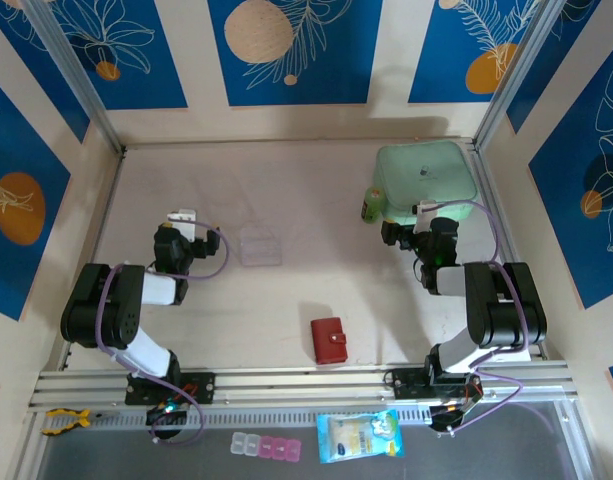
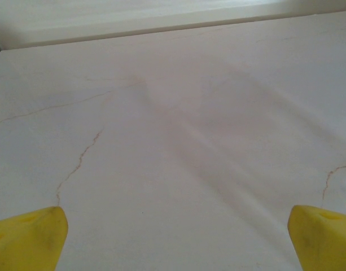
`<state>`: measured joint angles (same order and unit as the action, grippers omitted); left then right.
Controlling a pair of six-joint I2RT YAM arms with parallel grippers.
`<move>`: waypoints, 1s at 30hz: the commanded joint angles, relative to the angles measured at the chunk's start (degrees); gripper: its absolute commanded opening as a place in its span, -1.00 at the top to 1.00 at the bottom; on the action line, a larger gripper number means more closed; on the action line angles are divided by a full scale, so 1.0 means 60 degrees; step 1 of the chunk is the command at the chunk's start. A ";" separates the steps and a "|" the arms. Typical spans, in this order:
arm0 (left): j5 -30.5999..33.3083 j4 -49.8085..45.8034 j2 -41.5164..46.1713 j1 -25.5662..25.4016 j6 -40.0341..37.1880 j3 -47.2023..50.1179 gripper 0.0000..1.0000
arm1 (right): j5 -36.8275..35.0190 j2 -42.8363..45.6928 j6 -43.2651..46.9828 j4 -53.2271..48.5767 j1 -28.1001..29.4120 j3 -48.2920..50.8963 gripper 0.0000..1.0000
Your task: Take the credit cards out of the card holder
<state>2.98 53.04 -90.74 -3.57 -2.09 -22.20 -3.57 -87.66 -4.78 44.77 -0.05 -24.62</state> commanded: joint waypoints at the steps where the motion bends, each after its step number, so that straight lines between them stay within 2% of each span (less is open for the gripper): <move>1: -0.0212 -0.0002 0.0309 -0.0093 -0.0253 0.0119 -0.99 | -0.0337 0.0515 0.0012 -0.0535 0.0177 -0.0106 -0.98; 7: 0.0036 -0.0351 0.0824 -0.0134 -0.0223 0.0128 -0.99 | -0.0350 0.1121 0.0100 -0.1393 0.0303 -0.0269 -0.98; 11: 0.0295 -0.1340 0.1478 -0.0228 -0.0253 -0.0098 -0.99 | -0.0453 0.1690 0.0122 -0.2731 0.0461 -0.0585 -0.98; 14: 0.0618 -0.2693 0.2043 -0.0351 -0.0135 -0.0512 -0.99 | -0.0511 0.2135 0.0121 -0.3787 0.0668 -0.0843 -1.00; 19: 0.0887 -0.5933 0.2967 -0.0458 0.1020 -0.1668 -0.99 | -0.0385 0.2746 -0.0141 -0.5334 0.1210 -0.1332 -0.96; 25: 0.0146 -0.8718 0.3560 -0.0620 0.1933 -0.2743 -0.99 | -0.0946 0.2798 -0.0185 -0.7057 0.2783 -0.2298 -0.90; 30: -0.0331 -1.1199 0.3965 -0.0613 0.2393 -0.3917 -0.99 | -0.1305 0.2234 -0.1384 -0.8321 0.3987 -0.3403 -0.85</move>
<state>3.77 -1.15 -69.08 -6.90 9.13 -41.47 -9.10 -72.55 -8.01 2.17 21.17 -41.36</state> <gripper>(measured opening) 0.997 0.929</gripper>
